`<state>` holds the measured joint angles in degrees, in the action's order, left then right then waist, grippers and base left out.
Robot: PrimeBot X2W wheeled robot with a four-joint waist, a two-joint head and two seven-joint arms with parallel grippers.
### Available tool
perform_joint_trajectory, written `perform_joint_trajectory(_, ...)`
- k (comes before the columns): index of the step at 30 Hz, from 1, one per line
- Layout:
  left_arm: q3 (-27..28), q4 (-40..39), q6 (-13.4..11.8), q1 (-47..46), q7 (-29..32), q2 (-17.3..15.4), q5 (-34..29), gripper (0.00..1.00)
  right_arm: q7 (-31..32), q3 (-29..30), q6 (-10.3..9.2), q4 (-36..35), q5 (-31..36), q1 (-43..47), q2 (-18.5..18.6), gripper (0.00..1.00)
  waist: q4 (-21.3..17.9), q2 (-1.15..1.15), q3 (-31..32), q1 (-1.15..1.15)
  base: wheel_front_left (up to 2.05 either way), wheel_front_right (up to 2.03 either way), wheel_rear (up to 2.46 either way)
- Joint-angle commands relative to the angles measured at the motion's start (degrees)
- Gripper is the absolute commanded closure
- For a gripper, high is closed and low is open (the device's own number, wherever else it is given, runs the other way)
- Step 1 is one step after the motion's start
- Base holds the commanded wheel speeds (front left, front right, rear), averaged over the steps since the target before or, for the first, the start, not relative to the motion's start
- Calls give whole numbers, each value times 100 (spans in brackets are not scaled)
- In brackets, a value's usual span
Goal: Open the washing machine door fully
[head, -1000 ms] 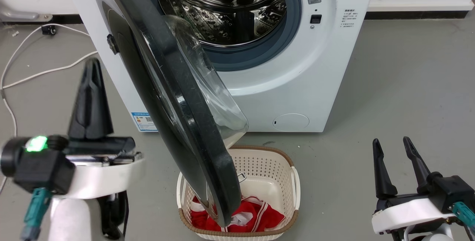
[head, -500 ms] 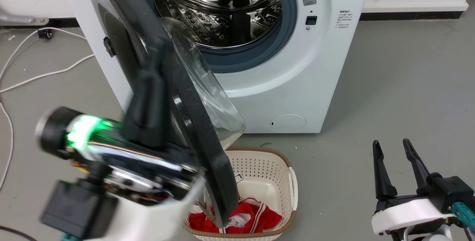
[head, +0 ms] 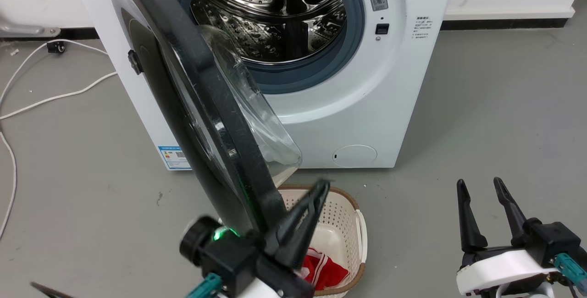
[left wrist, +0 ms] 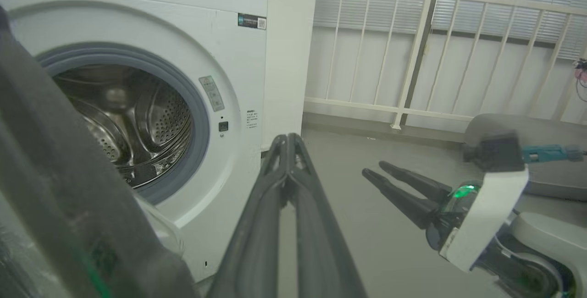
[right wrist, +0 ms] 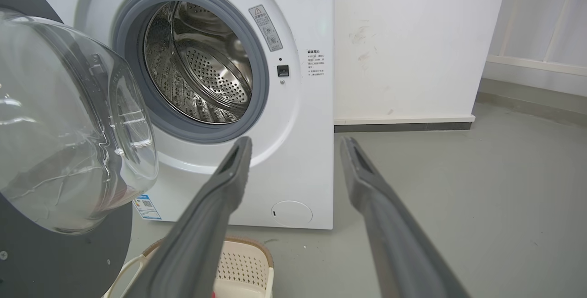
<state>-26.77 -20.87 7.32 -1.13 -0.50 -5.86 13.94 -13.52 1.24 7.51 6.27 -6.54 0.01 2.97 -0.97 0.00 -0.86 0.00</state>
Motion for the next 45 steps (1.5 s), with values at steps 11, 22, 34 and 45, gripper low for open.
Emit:
perform_joint_trajectory(11, -121, 851, -285, 318, 151, -142, -248, 100, -5, -90, -4, 83, -74, -12, -18, 0, -5, 0, -64, 0, 0, 0, 0)
perform_joint_trajectory(22, 137, 1565, -654, -226, -249, 73, -201, 100, 25, -113, -4, 185, -118, -123, -17, 0, -105, 0, -178, 0, 0, 0, 0)
perform_joint_trajectory(34, 275, 1644, -1056, 58, -191, -23, -301, 100, 25, -116, -4, 268, -208, -98, -17, 0, -106, 0, -157, 0, 0, 0, 0)
perform_joint_trajectory(45, 345, 939, -1429, 842, -183, -139, -267, 100, 68, -72, -4, 291, -224, 8, -17, 0, 413, 0, -61, 0, 0, 0, 0)
